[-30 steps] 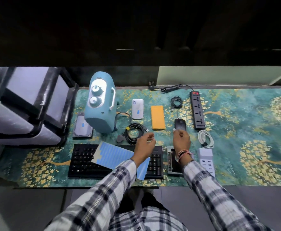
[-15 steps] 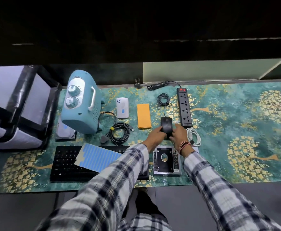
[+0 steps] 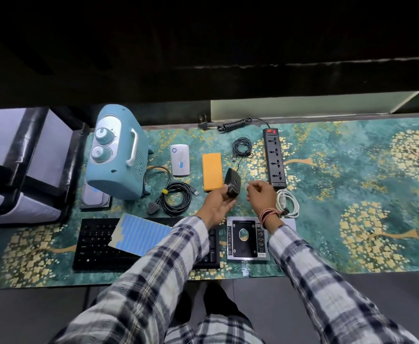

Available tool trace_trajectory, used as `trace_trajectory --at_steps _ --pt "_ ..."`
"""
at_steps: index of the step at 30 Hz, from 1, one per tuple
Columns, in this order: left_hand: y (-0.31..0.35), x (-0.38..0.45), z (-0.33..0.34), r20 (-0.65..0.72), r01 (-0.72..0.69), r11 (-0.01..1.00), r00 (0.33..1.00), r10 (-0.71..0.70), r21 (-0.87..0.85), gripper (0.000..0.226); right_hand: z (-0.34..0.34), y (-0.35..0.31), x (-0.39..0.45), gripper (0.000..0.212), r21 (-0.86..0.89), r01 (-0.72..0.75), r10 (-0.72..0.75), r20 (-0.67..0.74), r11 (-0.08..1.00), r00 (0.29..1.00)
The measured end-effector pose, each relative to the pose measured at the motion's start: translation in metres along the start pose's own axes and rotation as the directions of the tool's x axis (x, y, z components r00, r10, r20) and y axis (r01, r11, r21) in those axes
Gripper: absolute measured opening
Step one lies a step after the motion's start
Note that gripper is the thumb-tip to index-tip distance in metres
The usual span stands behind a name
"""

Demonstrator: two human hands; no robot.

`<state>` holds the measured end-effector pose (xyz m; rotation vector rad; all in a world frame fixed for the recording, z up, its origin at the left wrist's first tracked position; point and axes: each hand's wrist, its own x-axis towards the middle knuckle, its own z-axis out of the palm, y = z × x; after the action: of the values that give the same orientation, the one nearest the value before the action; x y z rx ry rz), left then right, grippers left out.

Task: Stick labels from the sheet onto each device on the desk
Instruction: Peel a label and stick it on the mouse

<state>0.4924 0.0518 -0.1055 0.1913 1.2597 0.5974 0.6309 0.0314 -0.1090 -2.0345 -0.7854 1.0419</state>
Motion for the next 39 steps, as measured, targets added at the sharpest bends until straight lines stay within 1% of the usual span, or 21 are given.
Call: trace_trajectory --at_steps 2,4,7,10,12,15,18,20,22,24,26,28,30,31,34,36,37,38,39 --pt "0.001 -0.002 0.001 -0.006 0.009 1.000 1.000 -0.009 -0.013 0.037 0.000 -0.004 -0.002 0.016 -0.137 0.083 -0.085 -0.008 0.987 0.996" --pt "0.002 -0.002 0.000 0.005 0.010 0.999 1.000 -0.009 -0.037 0.036 0.001 -0.009 -0.002 0.015 -0.216 0.135 -0.142 -0.018 0.967 0.990" --pt "0.003 -0.003 0.000 0.030 0.011 0.999 1.000 -0.010 -0.048 0.030 0.005 -0.012 0.001 0.012 -0.257 0.176 -0.178 0.013 0.950 0.984" --pt "0.002 -0.002 0.001 0.047 0.018 0.999 0.999 -0.016 -0.045 0.025 0.010 -0.012 0.005 0.012 -0.279 0.214 -0.188 0.117 0.936 0.975" --pt "0.002 -0.001 0.000 0.048 0.021 0.999 0.999 -0.019 -0.039 0.020 0.012 -0.008 0.006 0.014 -0.230 0.195 -0.164 0.147 0.953 0.975" --pt "0.002 0.002 -0.004 0.044 0.023 0.999 0.999 -0.021 -0.043 0.015 0.012 0.001 0.007 0.024 -0.130 0.109 -0.089 0.153 0.986 0.984" --pt "0.004 0.002 -0.008 0.054 0.026 0.999 0.998 -0.024 -0.033 0.013 0.012 0.005 0.007 0.025 -0.046 0.039 -0.031 0.169 0.998 0.985" --pt "0.005 0.001 -0.008 0.061 0.029 0.999 0.998 -0.027 -0.027 0.012 0.011 0.003 0.005 0.020 -0.033 0.037 -0.030 0.175 0.999 0.984" --pt "0.005 0.000 -0.007 0.071 0.029 0.999 0.997 -0.027 -0.022 0.011 0.012 0.002 0.003 0.026 -0.046 0.039 -0.029 0.187 0.998 0.982" --pt "0.005 0.000 -0.008 0.072 0.028 0.999 0.997 -0.027 -0.026 0.012 0.014 0.003 0.002 0.026 -0.029 0.030 -0.023 0.204 0.999 0.979" --pt "0.005 -0.001 -0.009 0.068 0.022 0.999 0.997 -0.020 -0.032 0.024 0.013 0.006 0.000 0.020 0.010 0.032 -0.033 0.202 0.999 0.979" --pt "0.006 -0.002 -0.009 0.076 0.011 0.999 0.997 -0.007 -0.042 0.044 0.010 0.006 -0.003 0.025 0.059 0.014 -0.026 0.205 0.998 0.978" --pt "0.006 -0.002 -0.009 0.087 0.004 1.000 0.996 -0.001 -0.026 0.057 0.005 0.006 -0.005 0.032 0.103 -0.017 -0.005 0.212 0.995 0.977" --pt "0.007 -0.002 -0.009 0.088 -0.003 1.000 0.996 0.004 -0.010 0.061 0.003 0.005 -0.007 0.031 0.125 -0.028 0.001 0.207 0.992 0.978" --pt "0.007 -0.001 -0.009 0.084 -0.029 0.999 0.996 0.026 0.041 0.066 -0.001 0.003 -0.008 0.032 0.244 -0.097 0.054 0.177 0.965 0.983" --pt "0.006 -0.002 -0.007 0.088 -0.047 0.997 0.995 0.041 0.064 0.063 -0.001 0.005 -0.006 0.023 0.294 -0.133 0.086 0.167 0.947 0.982" --pt "0.005 -0.003 -0.006 0.094 -0.051 0.996 0.995 0.044 0.077 0.063 -0.001 0.006 -0.006 0.016 0.293 -0.133 0.092 0.152 0.947 0.984" --pt "0.004 -0.004 -0.006 0.097 -0.057 0.994 0.994 0.048 0.092 0.064 -0.001 0.009 -0.005 0.013 0.266 -0.125 0.093 0.127 0.956 0.987" --pt "0.003 -0.005 -0.004 0.100 -0.064 0.993 0.994 0.054 0.102 0.066 -0.002 0.013 -0.004 0.016 0.227 -0.115 0.094 0.101 0.967 0.990"
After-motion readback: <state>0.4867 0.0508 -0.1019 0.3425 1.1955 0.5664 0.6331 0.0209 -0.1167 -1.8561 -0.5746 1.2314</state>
